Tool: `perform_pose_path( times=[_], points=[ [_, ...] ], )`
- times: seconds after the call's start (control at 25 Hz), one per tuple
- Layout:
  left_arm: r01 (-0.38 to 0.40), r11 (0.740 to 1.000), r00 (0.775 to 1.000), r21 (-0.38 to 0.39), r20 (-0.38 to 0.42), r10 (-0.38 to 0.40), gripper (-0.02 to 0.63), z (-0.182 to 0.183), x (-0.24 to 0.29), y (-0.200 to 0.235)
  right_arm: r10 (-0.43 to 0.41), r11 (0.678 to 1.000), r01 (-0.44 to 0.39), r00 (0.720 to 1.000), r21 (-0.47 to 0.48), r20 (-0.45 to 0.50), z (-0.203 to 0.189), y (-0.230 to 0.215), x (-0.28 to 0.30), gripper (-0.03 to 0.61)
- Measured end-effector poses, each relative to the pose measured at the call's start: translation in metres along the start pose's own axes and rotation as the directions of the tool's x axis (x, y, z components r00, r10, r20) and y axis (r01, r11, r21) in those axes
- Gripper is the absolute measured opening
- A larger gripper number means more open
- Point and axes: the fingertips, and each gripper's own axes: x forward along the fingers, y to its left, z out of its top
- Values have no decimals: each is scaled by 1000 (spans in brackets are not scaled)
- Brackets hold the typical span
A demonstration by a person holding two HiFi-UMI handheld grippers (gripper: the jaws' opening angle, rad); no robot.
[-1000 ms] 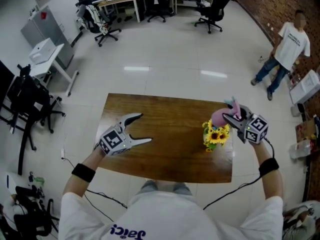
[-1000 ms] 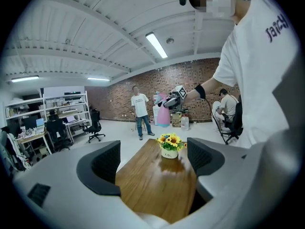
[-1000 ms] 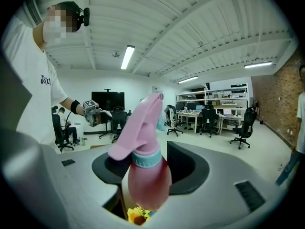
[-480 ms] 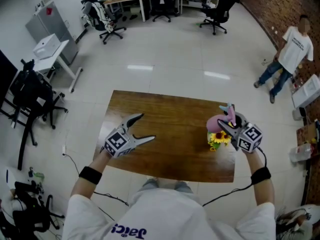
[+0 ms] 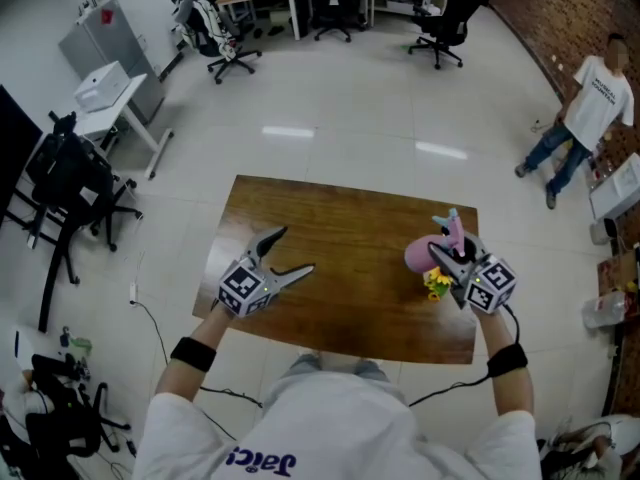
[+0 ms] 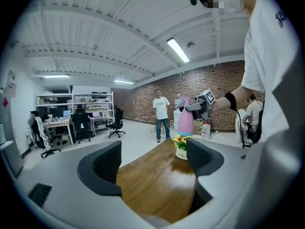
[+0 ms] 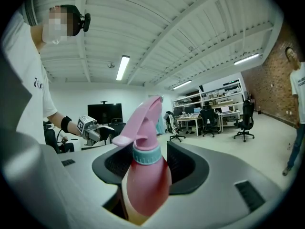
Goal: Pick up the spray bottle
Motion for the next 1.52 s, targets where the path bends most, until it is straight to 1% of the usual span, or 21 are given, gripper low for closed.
perform_pose_path(
  times=[0.12,0.24,0.36,0.44,0.56,0.72,0.92,1.08,1.2,1.28,1.36,1.52],
  points=[
    [-45,999,999,-30,24,46,437,1,-7,8,-28,999,28,999,16,19,-3,5,6,229],
    [-67,996,996,-65,58,71,437,4,-10,10,-47,998,44,997,37,68,-1,10,9,227],
    [-87,993,993,-80,78,93,437,6,-9,8,-75,997,72,992,37,101,1,13,8,227],
    [-109,990,989,-88,87,117,437,7,-10,9,-97,995,94,989,35,110,1,16,9,227],
    [-162,982,982,-92,79,170,437,4,-9,14,-140,990,135,983,46,118,0,15,9,227],
    [-220,971,970,-95,82,228,437,3,-12,20,-204,979,201,975,39,94,-8,14,11,227],
    [-273,958,956,-88,89,280,439,2,-19,25,-272,962,270,961,38,54,-19,25,12,227],
    [-332,939,934,-92,107,340,437,1,-26,30,-307,951,304,950,52,56,-27,31,9,226],
    [-367,926,918,-83,124,376,437,2,-30,25,-335,942,331,940,62,63,-29,38,7,227],
    [-380,922,911,-74,140,387,437,2,-29,18,-350,936,347,934,59,63,-33,41,6,227],
    [-392,916,906,-88,138,401,437,1,-26,10,-360,933,357,931,51,68,-37,42,5,225],
    [-400,912,900,-89,151,410,439,-1,-22,3,-393,920,391,913,42,108,-37,46,-4,225]
  ],
)
